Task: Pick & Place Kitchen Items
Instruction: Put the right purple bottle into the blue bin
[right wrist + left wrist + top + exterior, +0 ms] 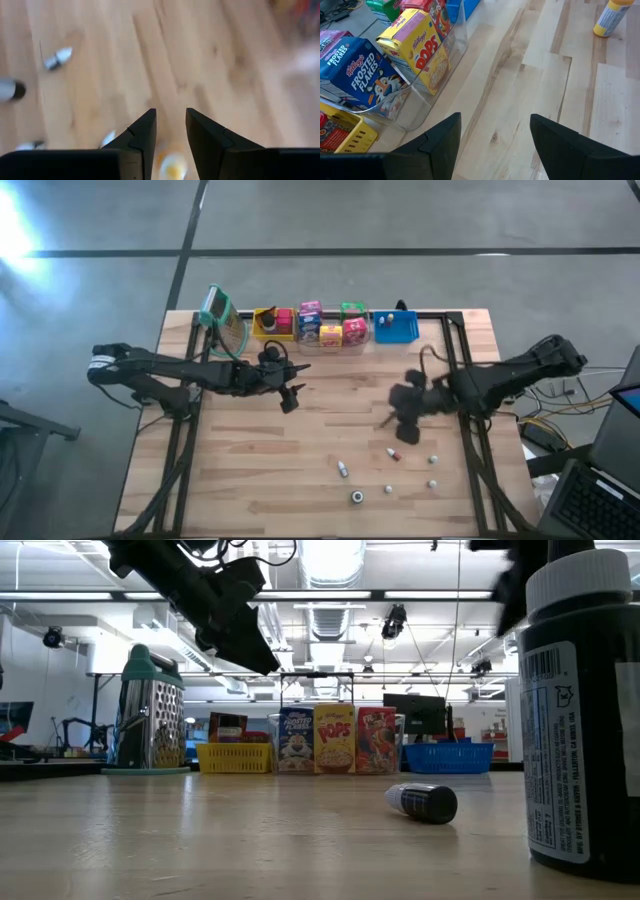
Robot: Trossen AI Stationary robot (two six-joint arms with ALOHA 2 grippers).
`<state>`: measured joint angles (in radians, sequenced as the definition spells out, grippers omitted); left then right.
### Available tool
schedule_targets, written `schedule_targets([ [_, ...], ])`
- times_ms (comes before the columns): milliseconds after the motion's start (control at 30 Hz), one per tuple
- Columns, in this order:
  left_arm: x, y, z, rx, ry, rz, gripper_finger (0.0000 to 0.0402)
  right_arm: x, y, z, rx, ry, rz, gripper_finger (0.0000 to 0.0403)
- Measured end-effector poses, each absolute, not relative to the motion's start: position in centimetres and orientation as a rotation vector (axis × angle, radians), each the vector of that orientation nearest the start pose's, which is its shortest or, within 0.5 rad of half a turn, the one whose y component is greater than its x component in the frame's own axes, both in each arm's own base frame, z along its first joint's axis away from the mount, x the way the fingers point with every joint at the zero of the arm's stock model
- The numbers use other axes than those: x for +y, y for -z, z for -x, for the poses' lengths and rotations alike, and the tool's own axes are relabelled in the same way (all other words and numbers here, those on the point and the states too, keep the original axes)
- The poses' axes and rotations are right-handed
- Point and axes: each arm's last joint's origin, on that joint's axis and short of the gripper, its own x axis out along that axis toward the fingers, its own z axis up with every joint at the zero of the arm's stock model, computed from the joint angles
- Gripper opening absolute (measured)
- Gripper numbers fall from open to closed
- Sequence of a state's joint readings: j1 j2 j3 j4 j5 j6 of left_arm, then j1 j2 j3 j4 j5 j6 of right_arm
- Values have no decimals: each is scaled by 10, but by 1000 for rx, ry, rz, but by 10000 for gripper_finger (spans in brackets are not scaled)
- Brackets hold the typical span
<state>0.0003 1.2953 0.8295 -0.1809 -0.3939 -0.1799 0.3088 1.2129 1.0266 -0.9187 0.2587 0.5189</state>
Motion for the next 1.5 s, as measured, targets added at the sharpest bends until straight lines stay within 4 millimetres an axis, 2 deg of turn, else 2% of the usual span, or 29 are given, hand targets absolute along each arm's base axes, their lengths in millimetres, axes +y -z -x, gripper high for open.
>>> schedule_targets([
  [300, 11, -244, -269, 601, -436, 44, 243, 109, -278, -175, 1091, 334, -345, 83],
  [533, 11, -244, -269, 601, -436, 44, 243, 122, -273, -146, 1156, 515, -490, 91],
  [633, 11, -244, -269, 601, -436, 44, 243, 128, -270, -139, 1167, 539, -525, 101],
  [967, 11, -244, -269, 601, -436, 44, 243, 136, -263, -128, 1157, 574, -567, 129],
  [1167, 11, -244, -269, 601, -436, 44, 243, 140, -248, -120, 1192, 594, -600, 137],
  [1367, 11, -244, -269, 601, -436, 44, 243, 148, -230, -116, 1201, 546, -647, 127],
  [1500, 11, -244, -269, 601, -436, 44, 243, 147, -219, -114, 1198, 537, -619, 116],
])
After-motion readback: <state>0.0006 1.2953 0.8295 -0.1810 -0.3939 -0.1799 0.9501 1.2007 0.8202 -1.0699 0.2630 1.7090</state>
